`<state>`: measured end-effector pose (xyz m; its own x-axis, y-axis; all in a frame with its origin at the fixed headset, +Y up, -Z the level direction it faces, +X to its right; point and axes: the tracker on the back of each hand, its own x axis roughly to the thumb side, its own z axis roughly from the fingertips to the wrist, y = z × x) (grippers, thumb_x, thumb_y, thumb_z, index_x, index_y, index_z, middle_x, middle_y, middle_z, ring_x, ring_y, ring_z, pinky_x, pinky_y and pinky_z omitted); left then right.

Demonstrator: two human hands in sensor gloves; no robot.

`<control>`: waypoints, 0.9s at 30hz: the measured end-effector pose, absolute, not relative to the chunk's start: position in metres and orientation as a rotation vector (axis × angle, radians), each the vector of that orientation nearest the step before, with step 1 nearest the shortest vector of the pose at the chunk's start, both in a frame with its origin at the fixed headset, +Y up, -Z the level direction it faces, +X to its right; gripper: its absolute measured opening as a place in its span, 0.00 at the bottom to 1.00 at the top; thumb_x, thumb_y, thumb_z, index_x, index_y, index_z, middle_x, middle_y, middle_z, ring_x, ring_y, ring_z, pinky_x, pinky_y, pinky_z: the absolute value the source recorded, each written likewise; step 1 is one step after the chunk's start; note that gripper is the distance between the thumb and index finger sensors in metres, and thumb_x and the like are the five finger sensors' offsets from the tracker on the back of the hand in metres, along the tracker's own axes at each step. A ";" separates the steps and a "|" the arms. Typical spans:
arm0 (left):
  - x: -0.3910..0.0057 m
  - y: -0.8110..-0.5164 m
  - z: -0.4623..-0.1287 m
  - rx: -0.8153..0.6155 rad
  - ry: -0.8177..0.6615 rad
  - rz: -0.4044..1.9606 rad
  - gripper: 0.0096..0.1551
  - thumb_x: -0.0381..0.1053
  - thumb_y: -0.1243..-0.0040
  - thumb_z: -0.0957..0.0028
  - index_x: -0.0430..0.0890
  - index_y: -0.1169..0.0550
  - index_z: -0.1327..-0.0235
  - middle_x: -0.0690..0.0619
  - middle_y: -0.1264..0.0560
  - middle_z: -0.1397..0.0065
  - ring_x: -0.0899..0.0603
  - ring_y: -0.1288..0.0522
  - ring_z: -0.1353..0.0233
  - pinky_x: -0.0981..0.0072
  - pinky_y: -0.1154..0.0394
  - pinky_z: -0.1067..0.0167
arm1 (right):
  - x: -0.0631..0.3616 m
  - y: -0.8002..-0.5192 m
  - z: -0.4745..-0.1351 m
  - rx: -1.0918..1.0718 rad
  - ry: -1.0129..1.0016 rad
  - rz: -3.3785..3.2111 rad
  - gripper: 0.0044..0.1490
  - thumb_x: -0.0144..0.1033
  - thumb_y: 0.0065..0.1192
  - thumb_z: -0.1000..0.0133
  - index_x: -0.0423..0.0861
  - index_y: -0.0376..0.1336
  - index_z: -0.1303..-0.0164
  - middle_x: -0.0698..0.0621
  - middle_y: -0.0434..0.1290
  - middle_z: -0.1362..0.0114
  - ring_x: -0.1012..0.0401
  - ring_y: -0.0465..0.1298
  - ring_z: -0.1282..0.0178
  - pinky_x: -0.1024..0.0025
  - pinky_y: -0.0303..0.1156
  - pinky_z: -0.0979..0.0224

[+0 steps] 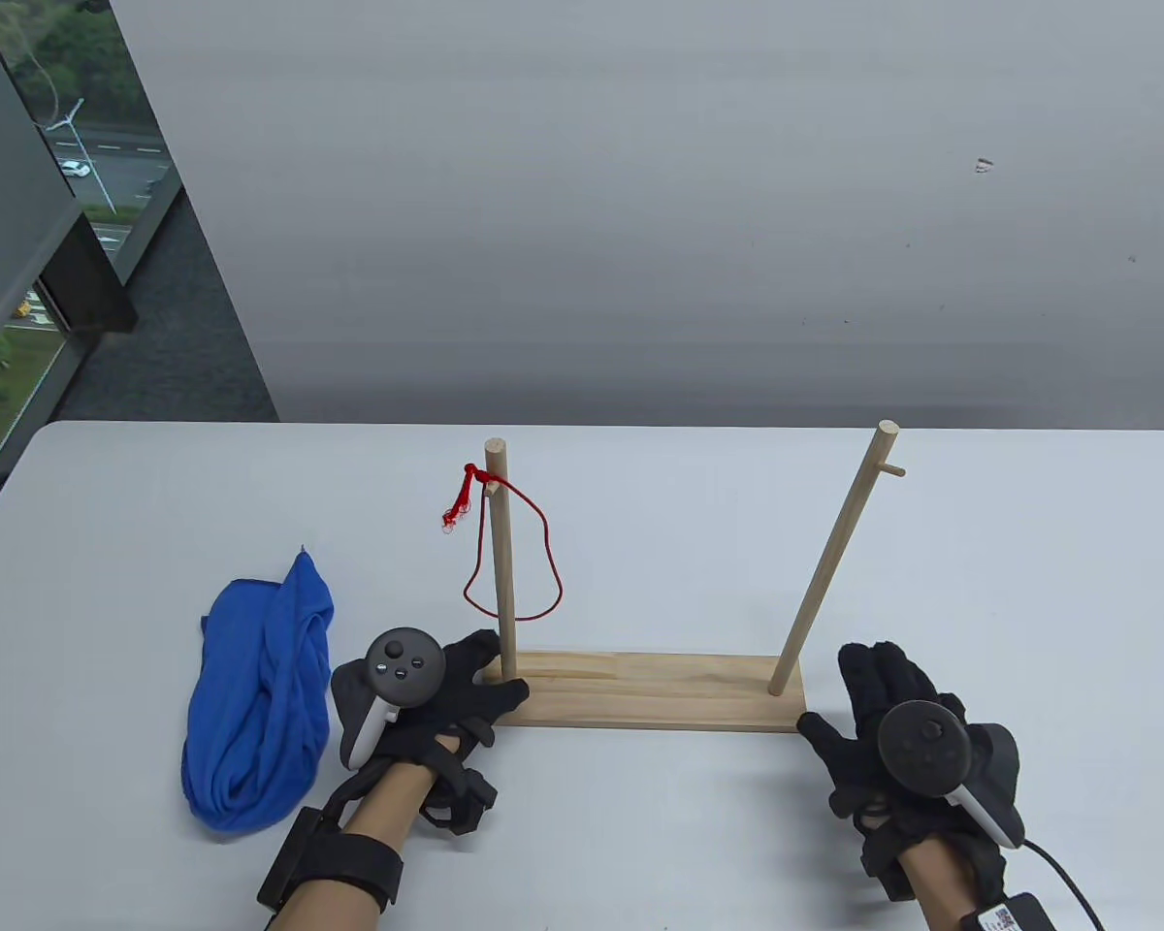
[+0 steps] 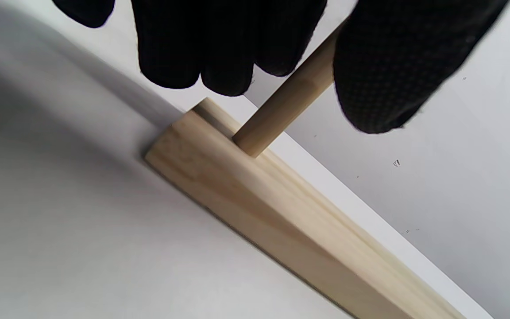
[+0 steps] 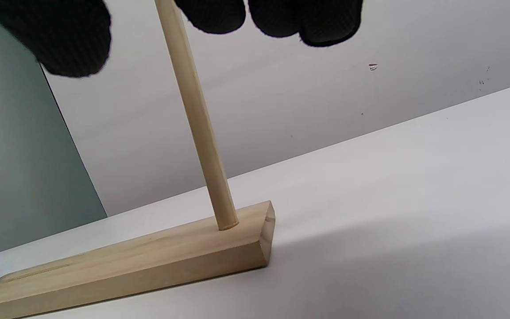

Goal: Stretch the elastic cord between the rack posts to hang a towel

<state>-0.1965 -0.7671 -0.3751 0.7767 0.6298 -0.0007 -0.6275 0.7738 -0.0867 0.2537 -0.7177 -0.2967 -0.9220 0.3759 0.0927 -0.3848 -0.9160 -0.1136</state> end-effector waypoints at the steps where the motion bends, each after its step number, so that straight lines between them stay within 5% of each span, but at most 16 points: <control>1: -0.195 -0.770 -0.375 -0.087 -0.025 0.680 0.42 0.64 0.21 0.63 0.51 0.21 0.35 0.49 0.18 0.31 0.34 0.20 0.32 0.30 0.36 0.31 | 0.254 -0.717 -0.297 0.101 -0.195 2.741 0.53 0.65 0.57 0.49 0.47 0.43 0.23 0.39 0.44 0.19 0.40 0.53 0.20 0.25 0.44 0.31; 14: -0.186 -0.771 -0.373 -0.049 0.010 0.580 0.30 0.61 0.28 0.53 0.53 0.20 0.38 0.53 0.18 0.33 0.37 0.19 0.33 0.32 0.35 0.30 | 0.241 -0.715 -0.297 0.215 -0.291 2.694 0.50 0.63 0.59 0.50 0.45 0.50 0.26 0.39 0.52 0.21 0.41 0.60 0.25 0.28 0.50 0.31; 21: -0.178 -0.769 -0.376 -0.032 -0.006 0.522 0.39 0.66 0.29 0.56 0.52 0.25 0.32 0.53 0.19 0.33 0.37 0.20 0.32 0.32 0.36 0.29 | 0.236 -0.714 -0.297 0.248 -0.313 2.670 0.49 0.63 0.59 0.50 0.45 0.52 0.27 0.39 0.55 0.22 0.41 0.62 0.26 0.30 0.54 0.32; 27: -0.175 -0.769 -0.379 -0.019 0.002 0.496 0.30 0.64 0.30 0.53 0.55 0.20 0.39 0.55 0.17 0.37 0.38 0.19 0.34 0.33 0.35 0.29 | 0.230 -0.708 -0.295 0.285 -0.356 2.658 0.48 0.62 0.60 0.50 0.44 0.53 0.28 0.39 0.57 0.23 0.42 0.65 0.28 0.30 0.58 0.33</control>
<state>-0.1755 -0.7690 -0.3786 0.8794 0.4761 -0.0065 -0.4762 0.8792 -0.0176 0.2297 -0.7080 -0.2950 -0.8815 0.3975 0.2550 -0.4506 -0.8695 -0.2024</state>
